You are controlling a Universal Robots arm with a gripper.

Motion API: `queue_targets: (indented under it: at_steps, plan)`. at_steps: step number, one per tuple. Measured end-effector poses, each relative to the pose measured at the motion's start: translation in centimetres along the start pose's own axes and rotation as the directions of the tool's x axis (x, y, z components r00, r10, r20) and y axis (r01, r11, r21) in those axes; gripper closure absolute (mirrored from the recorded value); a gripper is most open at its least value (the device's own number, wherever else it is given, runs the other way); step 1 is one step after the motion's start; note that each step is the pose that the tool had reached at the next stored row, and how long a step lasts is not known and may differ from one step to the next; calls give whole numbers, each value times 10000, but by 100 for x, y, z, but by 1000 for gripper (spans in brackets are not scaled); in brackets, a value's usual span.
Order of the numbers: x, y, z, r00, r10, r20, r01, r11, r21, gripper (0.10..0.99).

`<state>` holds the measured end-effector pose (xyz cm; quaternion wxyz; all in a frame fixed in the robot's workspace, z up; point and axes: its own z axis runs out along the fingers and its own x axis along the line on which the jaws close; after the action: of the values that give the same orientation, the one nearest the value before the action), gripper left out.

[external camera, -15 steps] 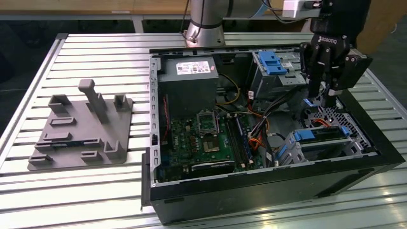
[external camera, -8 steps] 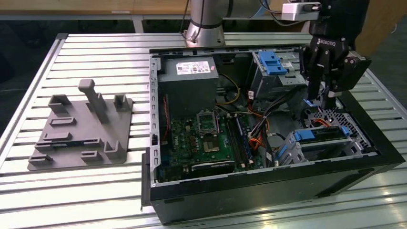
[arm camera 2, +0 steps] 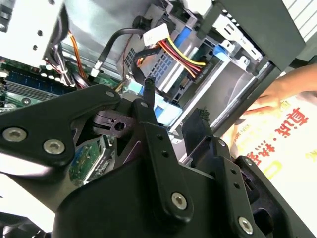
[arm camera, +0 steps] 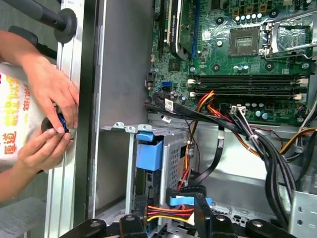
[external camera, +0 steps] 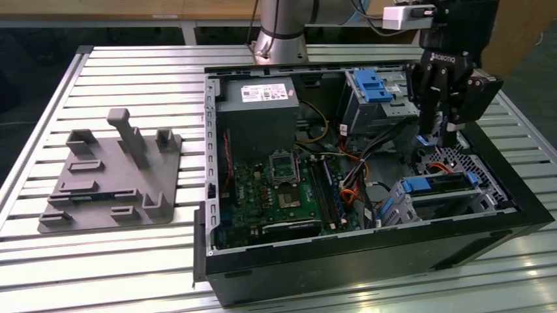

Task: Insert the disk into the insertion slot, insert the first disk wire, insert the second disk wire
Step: 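Insert the second disk wire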

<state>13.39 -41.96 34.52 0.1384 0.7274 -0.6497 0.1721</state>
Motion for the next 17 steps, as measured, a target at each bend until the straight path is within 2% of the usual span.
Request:
queue_targets:
  at_steps: [9, 12, 17]
  plan:
    - [-53, 14, 94, 9999, -30, -99, 30, 10000, 1, 588]
    - [-66, 15, 122, 9999, -31, -111, 31, 10000, 0, 588]
    - [-69, 15, 129, 9999, -31, -112, 31, 10000, 0, 588]
